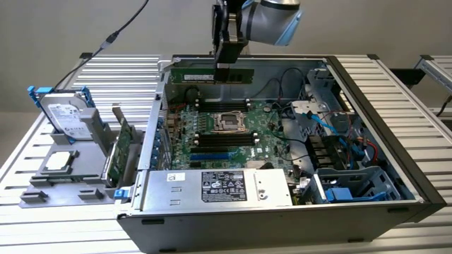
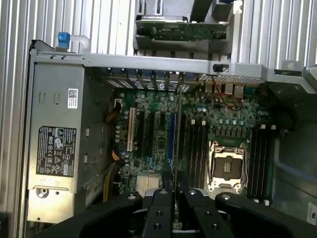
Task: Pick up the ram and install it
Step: 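Pick up the ram and move it above insertion slot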
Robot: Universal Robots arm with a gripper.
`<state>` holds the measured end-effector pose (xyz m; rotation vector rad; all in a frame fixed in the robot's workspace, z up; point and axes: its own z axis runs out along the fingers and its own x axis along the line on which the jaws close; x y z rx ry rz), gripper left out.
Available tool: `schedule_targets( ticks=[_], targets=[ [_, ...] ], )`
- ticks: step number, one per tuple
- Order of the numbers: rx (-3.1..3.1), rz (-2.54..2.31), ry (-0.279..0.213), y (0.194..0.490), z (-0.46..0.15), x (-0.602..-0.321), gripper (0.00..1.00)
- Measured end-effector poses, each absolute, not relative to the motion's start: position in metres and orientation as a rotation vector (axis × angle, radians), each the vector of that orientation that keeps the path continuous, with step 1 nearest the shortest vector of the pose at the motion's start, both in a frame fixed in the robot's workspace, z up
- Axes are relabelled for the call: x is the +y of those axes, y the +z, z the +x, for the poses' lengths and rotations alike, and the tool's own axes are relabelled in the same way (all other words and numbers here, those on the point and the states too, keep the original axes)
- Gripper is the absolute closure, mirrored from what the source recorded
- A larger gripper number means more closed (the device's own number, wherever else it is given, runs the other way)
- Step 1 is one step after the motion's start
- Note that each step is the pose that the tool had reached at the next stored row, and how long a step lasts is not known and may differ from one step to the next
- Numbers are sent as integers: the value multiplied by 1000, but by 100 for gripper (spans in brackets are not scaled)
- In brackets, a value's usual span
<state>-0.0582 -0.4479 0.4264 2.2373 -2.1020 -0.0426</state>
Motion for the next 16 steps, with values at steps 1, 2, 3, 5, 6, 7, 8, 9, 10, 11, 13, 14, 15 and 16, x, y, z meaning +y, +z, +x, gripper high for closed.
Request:
schedule_targets(
  ticks=[1, 2, 3, 5, 6, 7, 8, 9, 10, 11, 13, 14, 15, 16],
  targets=[
    [-2102, 2237, -43, 426, -55, -446, 86],
    [-2102, 2237, -43, 426, -52, -444, 86],
    [-2102, 2238, -43, 425, -49, -442, 86],
    [-2103, 2238, -44, 424, -45, -437, 86],
    [-2103, 2239, -45, 423, -43, -435, 86],
    [-2104, 2239, -46, 423, -41, -432, 86],
    [-2104, 2240, -48, 422, -40, -430, 86],
    [-2105, 2241, -49, 421, -38, -427, 86],
    [-2106, 2242, -51, 420, -37, -424, 86],
    [-2106, 2243, -53, 419, -36, -422, 86],
    [-2108, 2244, -56, 417, -33, -416, 86],
    [-2108, 2245, -57, 416, -32, -414, 86],
    [-2109, 2246, -59, 415, -31, -411, 86],
    [-2110, 2247, -61, 414, -29, -408, 86]
  ],
)
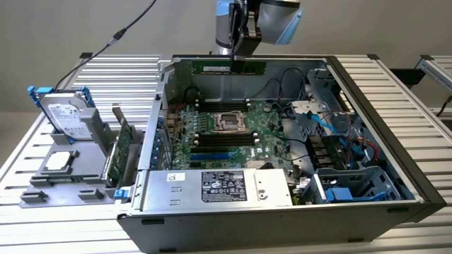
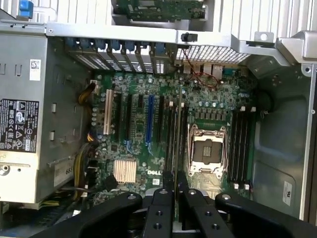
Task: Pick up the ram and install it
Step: 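Pick up the ram and move it above insertion slot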
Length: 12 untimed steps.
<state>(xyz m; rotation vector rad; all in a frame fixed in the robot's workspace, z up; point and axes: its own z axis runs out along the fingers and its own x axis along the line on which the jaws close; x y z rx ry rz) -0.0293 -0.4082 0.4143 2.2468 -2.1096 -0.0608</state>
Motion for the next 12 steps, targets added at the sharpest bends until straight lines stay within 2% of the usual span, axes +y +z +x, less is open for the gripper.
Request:
schedule_targets(
  ticks=[12],
  targets=[
    [-2116, 2254, -76, 400, -16, -381, 86]
  ],
)
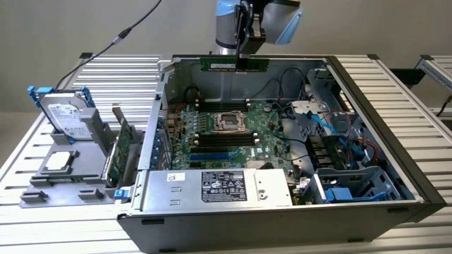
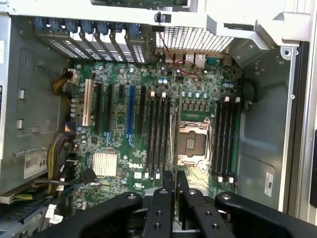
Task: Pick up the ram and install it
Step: 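Pick up the ram and move it above insertion slot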
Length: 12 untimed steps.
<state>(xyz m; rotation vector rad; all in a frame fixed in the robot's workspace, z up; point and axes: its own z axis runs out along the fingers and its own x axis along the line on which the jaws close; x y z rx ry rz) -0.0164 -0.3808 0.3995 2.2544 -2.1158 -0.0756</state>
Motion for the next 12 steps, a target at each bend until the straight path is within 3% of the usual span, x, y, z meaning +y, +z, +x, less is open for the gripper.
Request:
schedule_targets(
  ticks=[12],
  targets=[
    [-2112, 2249, -65, 388, -16, -375, 86]
  ],
)
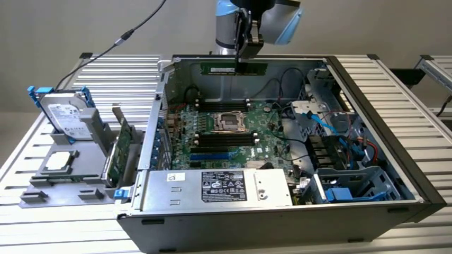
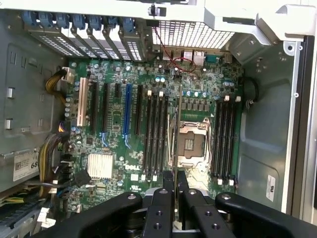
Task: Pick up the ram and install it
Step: 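Pick up the ram and move it above insertion slot, then insert the ram into the slot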
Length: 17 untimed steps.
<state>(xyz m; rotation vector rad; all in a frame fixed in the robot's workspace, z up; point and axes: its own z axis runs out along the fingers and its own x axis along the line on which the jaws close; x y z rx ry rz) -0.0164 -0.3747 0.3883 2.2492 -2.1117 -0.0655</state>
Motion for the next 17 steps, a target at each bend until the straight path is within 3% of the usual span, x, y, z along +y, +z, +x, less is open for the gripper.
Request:
schedule_targets(
  ticks=[17],
  targets=[
    [-2103, 2238, -44, 384, -17, -375, 86]
  ],
)
